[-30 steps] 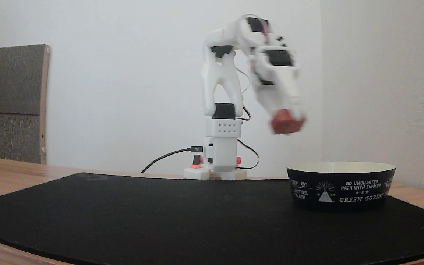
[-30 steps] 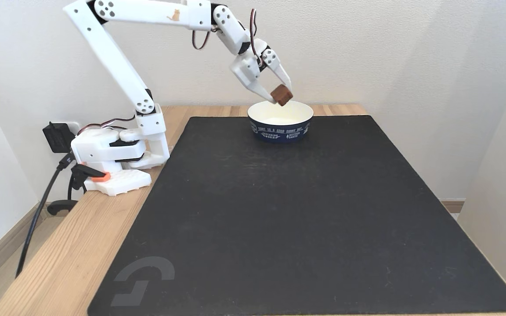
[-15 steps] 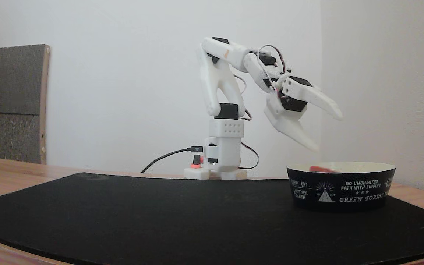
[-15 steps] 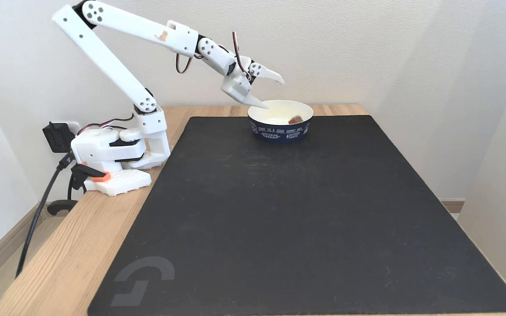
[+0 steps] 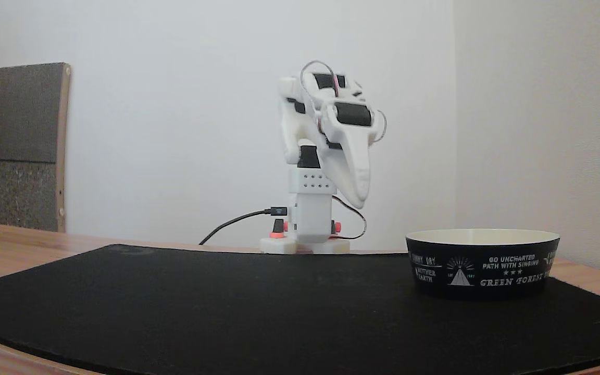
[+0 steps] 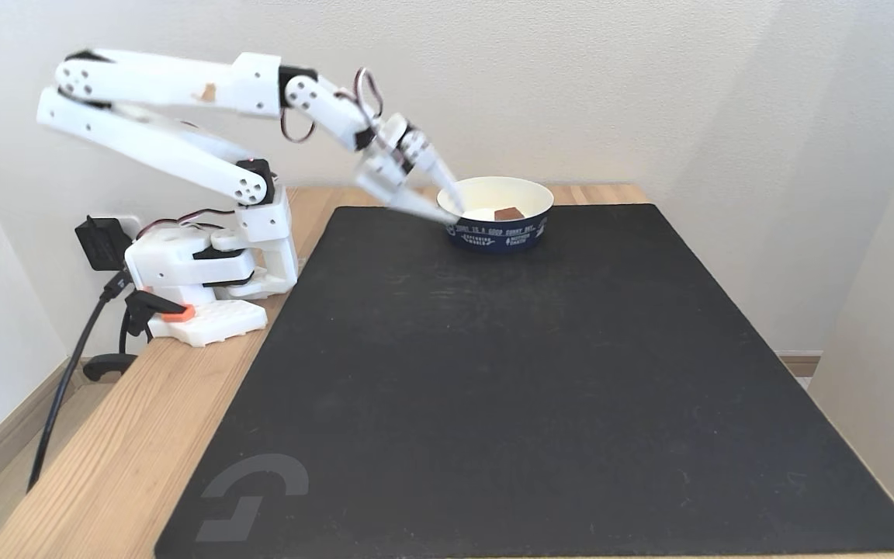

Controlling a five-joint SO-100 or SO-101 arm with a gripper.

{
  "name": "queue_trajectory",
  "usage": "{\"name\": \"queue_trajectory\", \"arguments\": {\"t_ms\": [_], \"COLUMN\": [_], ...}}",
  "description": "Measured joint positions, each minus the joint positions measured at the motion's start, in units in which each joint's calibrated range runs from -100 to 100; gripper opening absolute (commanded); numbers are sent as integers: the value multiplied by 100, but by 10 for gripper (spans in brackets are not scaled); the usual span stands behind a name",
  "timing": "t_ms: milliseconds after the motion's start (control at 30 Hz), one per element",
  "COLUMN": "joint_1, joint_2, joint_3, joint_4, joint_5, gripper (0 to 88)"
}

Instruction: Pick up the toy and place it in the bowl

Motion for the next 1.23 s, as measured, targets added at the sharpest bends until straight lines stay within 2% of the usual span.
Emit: {"name": "queue_trajectory", "arguments": {"t_ms": [67,200,233,433,1233], "joint_1": [-67,-17,150,474,599], "joint_2": [-1049,-2215,-2856,-4163,-4305], "joint_3": [954,1719,1852,2305,2315], "joint_4": [312,734,903,1587,1688], "joint_5": [26,26,-5,15,26], "gripper": [24,24,24,24,24]}}
